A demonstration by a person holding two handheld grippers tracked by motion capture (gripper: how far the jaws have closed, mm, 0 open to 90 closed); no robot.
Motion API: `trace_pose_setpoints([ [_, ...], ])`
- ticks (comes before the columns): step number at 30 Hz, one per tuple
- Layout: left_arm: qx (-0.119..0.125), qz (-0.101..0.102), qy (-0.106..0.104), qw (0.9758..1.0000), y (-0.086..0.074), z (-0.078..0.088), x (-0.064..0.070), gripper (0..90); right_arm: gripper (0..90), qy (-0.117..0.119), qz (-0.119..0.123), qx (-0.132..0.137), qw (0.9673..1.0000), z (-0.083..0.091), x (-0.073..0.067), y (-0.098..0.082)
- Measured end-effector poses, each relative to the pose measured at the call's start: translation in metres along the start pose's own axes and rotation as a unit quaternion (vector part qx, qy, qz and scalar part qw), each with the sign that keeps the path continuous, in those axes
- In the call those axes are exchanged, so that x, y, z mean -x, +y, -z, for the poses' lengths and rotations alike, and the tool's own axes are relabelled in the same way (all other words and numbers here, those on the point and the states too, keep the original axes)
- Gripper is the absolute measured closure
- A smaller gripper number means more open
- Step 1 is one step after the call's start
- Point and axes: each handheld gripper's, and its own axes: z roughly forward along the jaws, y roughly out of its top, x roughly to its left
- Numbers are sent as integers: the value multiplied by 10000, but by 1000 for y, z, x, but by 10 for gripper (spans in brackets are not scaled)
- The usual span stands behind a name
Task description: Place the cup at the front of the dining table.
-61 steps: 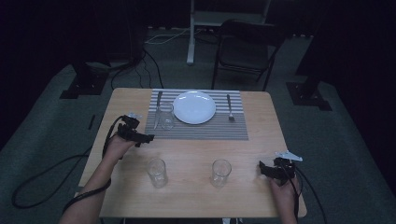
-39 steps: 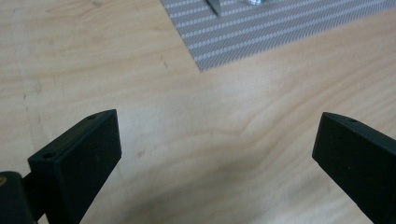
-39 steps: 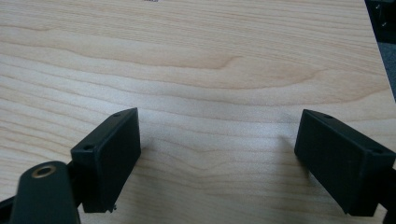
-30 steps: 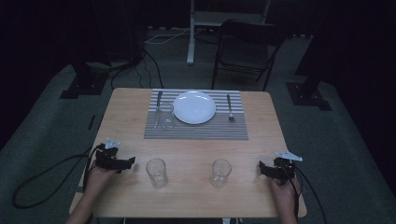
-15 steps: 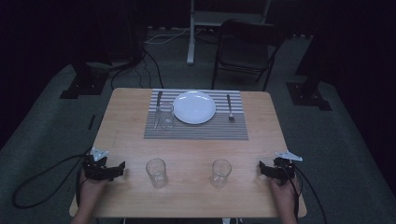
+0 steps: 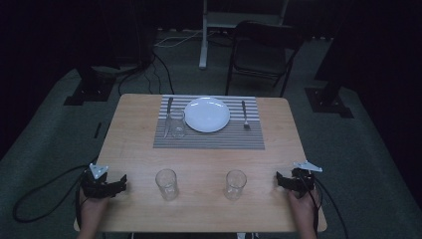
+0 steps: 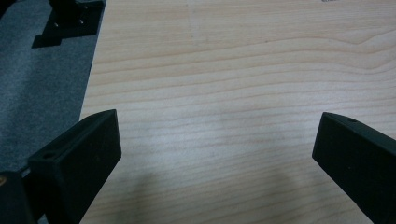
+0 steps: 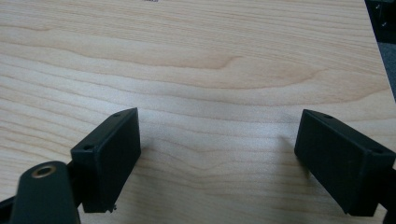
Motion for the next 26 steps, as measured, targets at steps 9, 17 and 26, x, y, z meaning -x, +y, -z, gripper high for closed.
trace_pose_setpoints([
  [9, -44, 219, 468, 9987, -8, 4, -3, 17, 141, -1, 2, 0, 10000, 0, 0, 0],
  [17, -12, 392, 634, 9972, -12, 13, -1, 17, 141, -1, 1, 0, 10000, 0, 0, 0],
  [26, -104, 432, 652, 9969, -15, 10, -4, 17, 140, -3, -7, -1, 10000, 0, 0, 0],
])
